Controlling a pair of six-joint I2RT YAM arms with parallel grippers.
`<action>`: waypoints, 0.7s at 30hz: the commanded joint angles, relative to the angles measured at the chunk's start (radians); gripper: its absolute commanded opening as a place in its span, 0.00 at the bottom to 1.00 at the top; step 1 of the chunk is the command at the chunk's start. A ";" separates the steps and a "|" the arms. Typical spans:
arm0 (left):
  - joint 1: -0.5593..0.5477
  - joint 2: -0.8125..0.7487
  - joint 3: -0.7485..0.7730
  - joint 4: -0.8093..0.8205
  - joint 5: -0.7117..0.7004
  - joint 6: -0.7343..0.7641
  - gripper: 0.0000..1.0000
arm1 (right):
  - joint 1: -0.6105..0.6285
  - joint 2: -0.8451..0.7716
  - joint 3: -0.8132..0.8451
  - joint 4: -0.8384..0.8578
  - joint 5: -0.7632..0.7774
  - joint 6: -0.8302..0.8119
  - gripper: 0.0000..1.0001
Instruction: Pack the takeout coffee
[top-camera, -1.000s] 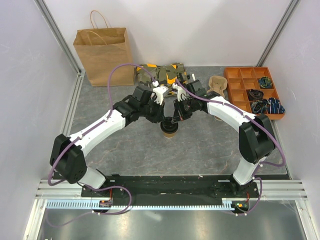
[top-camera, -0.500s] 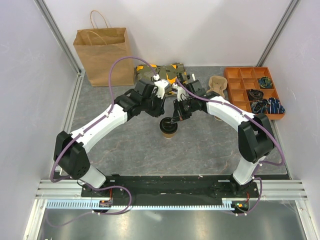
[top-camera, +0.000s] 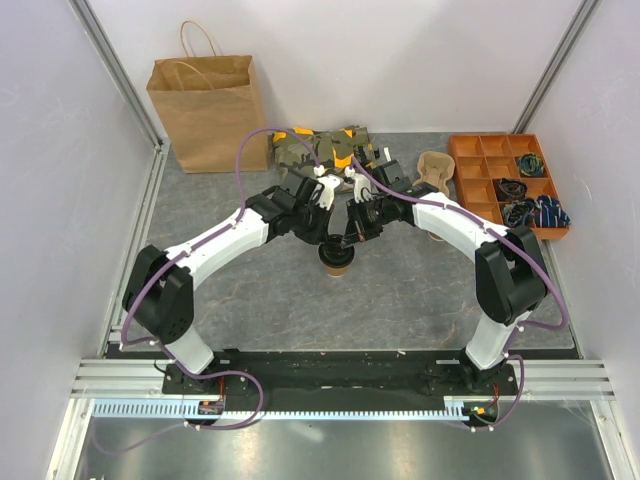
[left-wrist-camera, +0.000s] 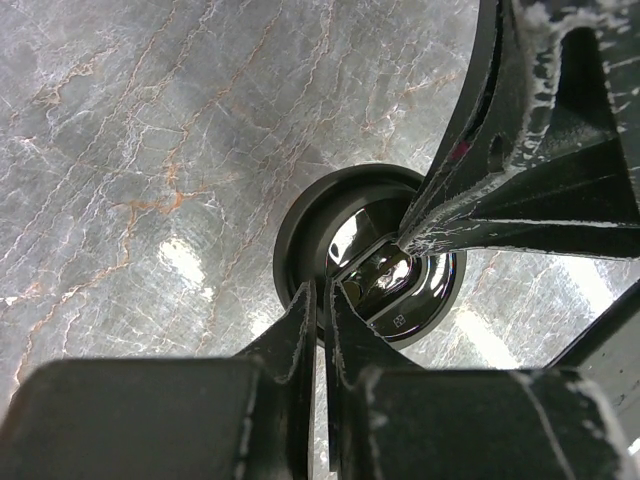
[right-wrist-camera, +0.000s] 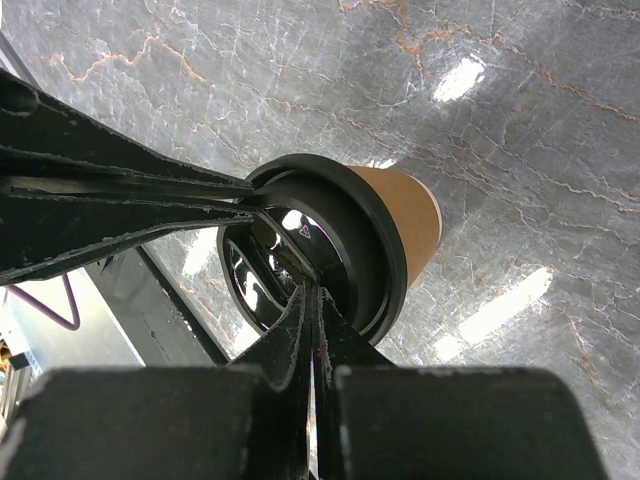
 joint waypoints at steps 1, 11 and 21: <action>-0.001 -0.021 0.016 -0.042 0.021 -0.019 0.06 | 0.001 0.033 -0.006 -0.001 0.034 -0.015 0.00; 0.094 -0.123 0.010 -0.027 0.191 -0.163 0.28 | 0.001 0.023 0.026 0.006 0.017 -0.044 0.01; 0.268 -0.239 -0.214 0.176 0.400 -0.184 0.32 | 0.002 0.119 0.190 -0.063 -0.032 -0.180 0.08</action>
